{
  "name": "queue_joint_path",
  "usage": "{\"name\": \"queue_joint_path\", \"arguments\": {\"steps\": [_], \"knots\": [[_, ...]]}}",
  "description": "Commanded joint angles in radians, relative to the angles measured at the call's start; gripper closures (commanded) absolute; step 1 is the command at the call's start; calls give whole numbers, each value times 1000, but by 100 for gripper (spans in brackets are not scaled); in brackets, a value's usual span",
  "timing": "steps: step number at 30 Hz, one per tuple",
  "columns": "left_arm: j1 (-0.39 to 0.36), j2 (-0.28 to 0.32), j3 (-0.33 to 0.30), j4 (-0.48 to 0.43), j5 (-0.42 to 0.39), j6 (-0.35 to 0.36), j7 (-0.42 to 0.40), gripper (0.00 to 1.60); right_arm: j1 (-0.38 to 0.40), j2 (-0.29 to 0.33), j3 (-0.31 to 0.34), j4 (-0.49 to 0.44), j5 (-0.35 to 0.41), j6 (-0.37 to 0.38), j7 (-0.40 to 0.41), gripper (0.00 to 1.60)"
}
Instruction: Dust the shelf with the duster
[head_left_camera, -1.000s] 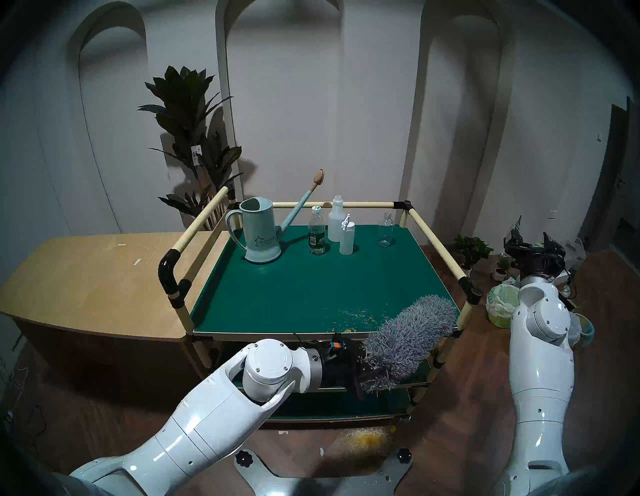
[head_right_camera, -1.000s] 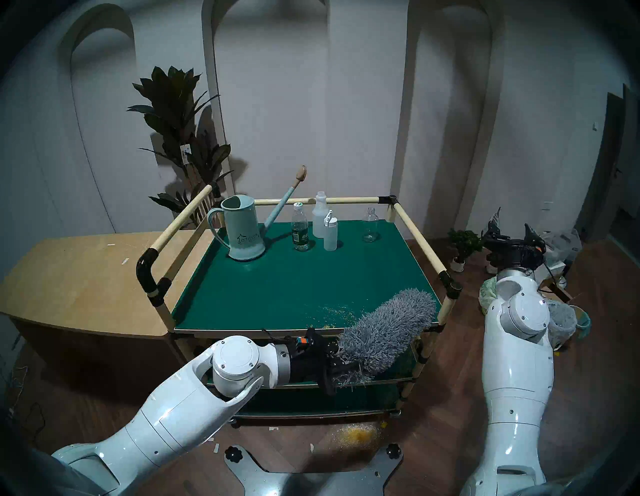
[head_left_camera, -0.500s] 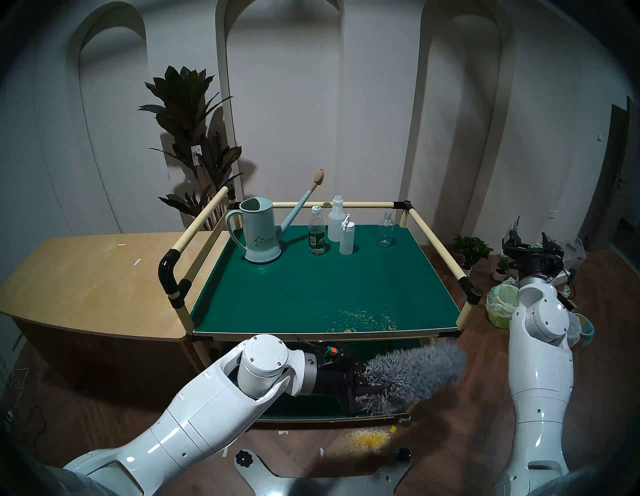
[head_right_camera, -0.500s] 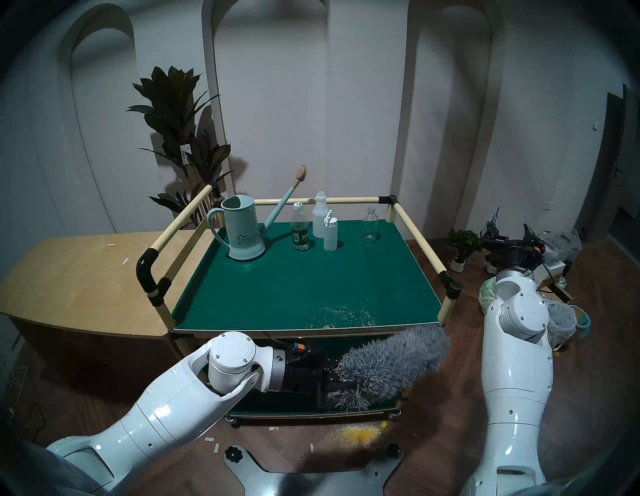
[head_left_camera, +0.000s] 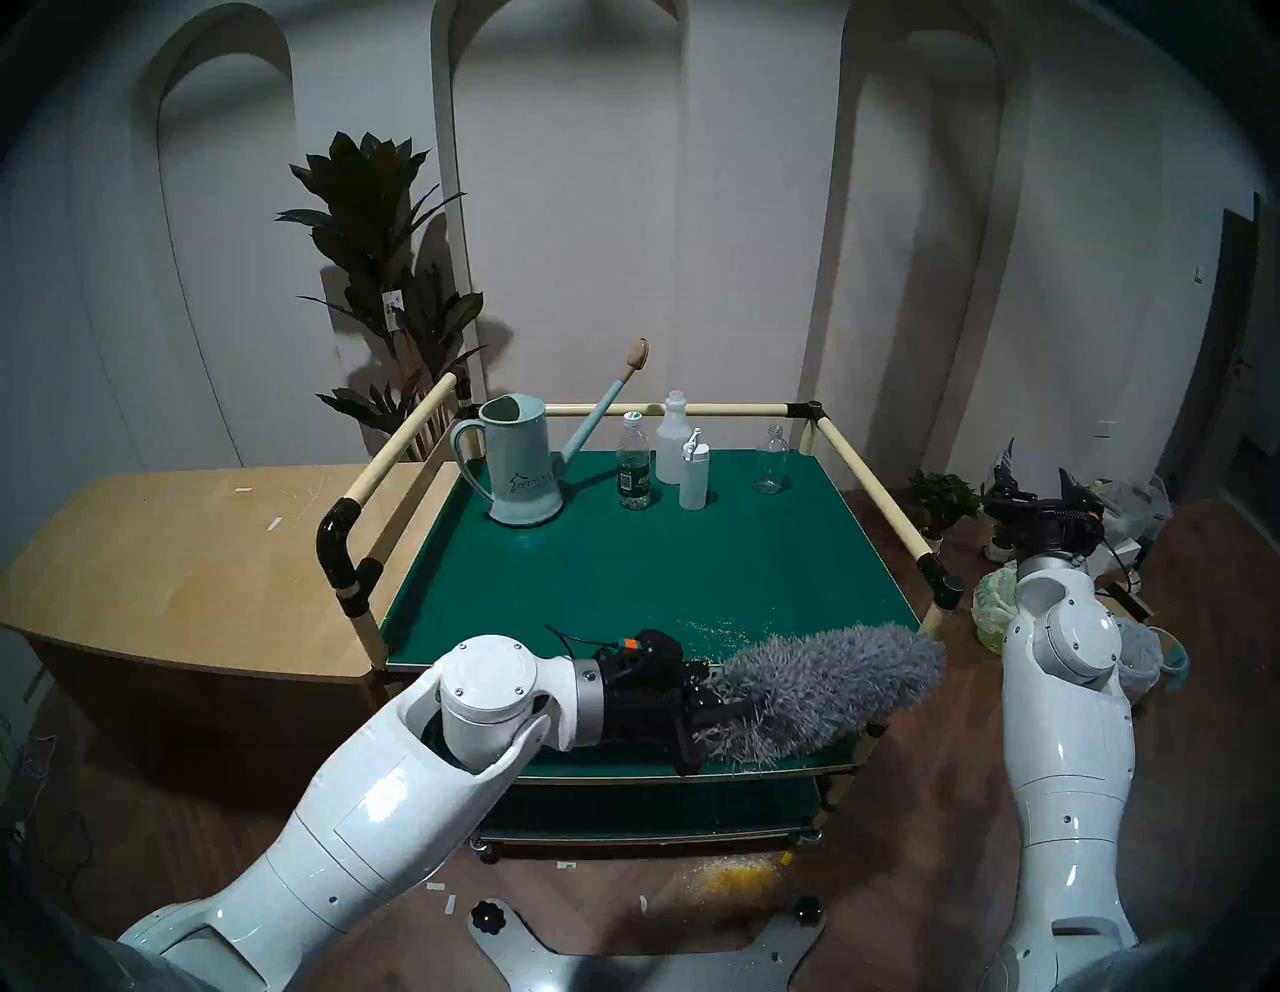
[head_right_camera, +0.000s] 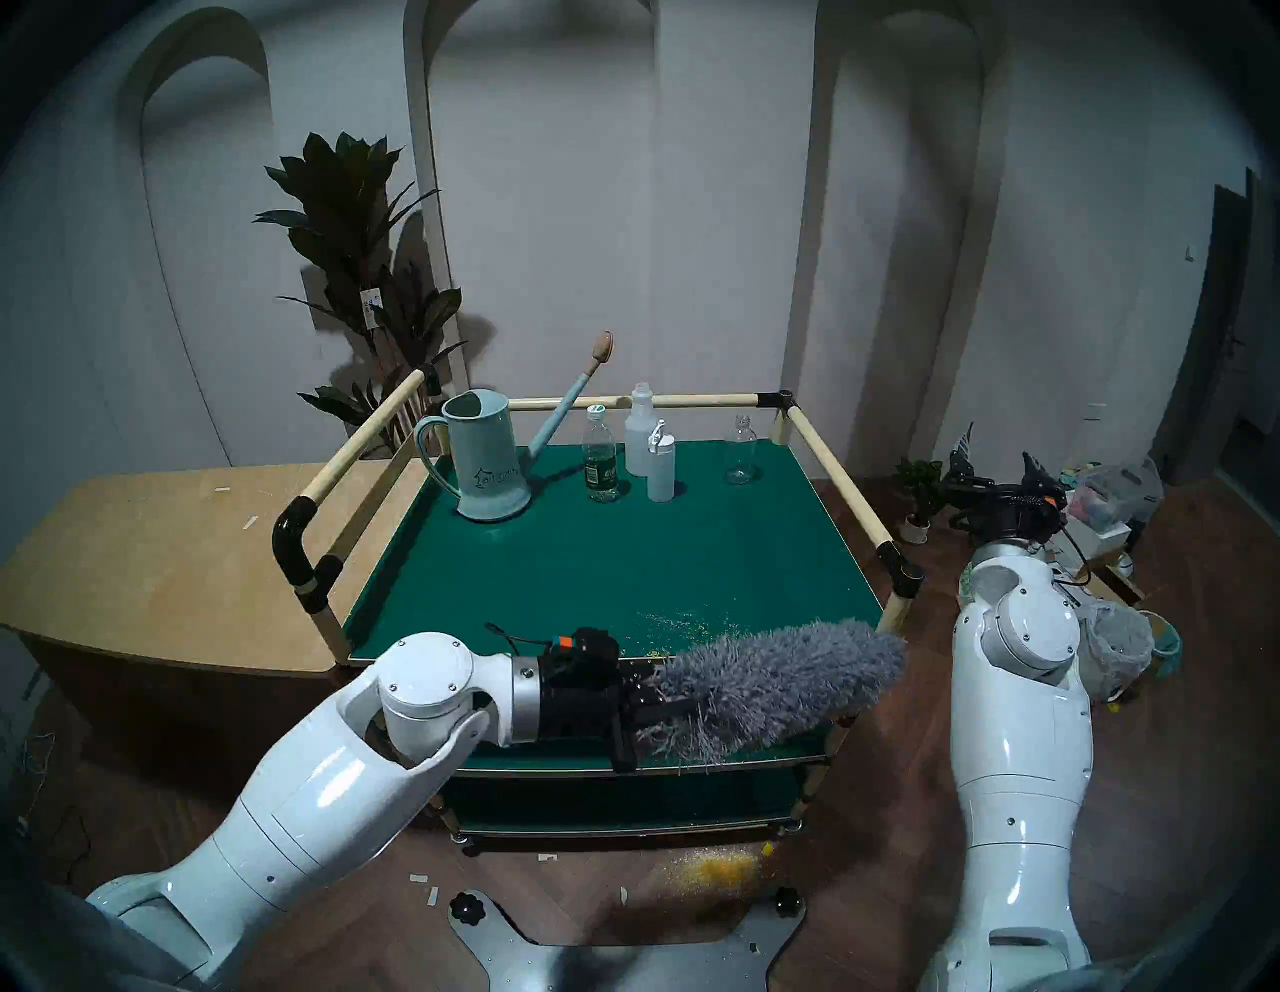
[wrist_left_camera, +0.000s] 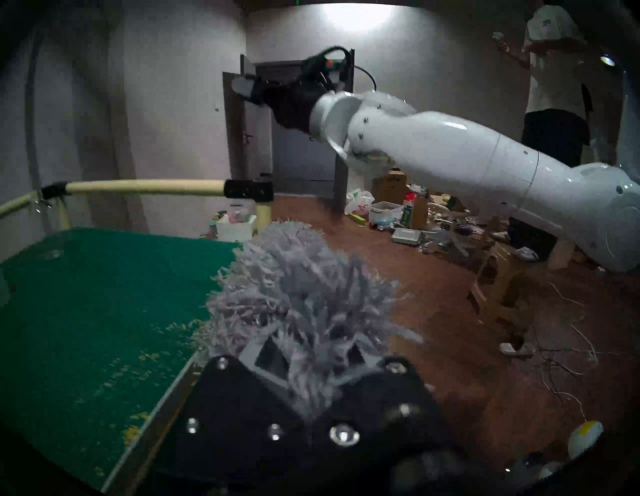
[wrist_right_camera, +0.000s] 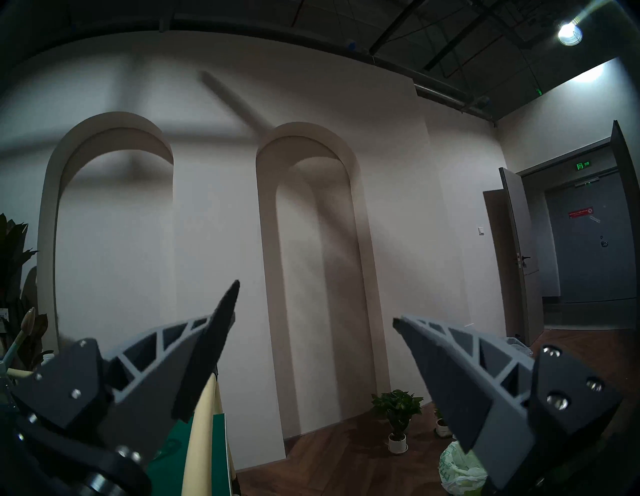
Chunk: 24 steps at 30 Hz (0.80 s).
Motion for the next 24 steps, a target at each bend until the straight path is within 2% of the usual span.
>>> {"name": "queue_joint_path", "arguments": {"steps": [1, 4, 8, 9, 13, 17, 24], "knots": [[60, 79, -122, -109, -63, -6, 18, 160, 33, -4, -30, -11, -2, -7, 9, 0], [113, 116, -201, -163, -83, -11, 60, 160, 37, -8, -52, -12, -5, -7, 15, 0], [162, 151, -277, -167, -117, -44, 118, 160, 40, -17, -82, -19, -11, -6, 22, 0], [165, 168, -274, -161, -131, -53, 140, 160, 40, -19, -89, -22, -12, -7, 22, 0], [230, 166, -360, -135, -157, -101, 203, 160, 39, -30, -119, -36, -23, -7, 25, 0], [284, 149, -415, -89, -155, -149, 271, 160, 35, -39, -143, -55, -38, -7, 22, 0], [382, 122, -457, -44, -179, -251, 314, 160, 27, -58, -174, -99, -76, 4, -5, 0]]}}
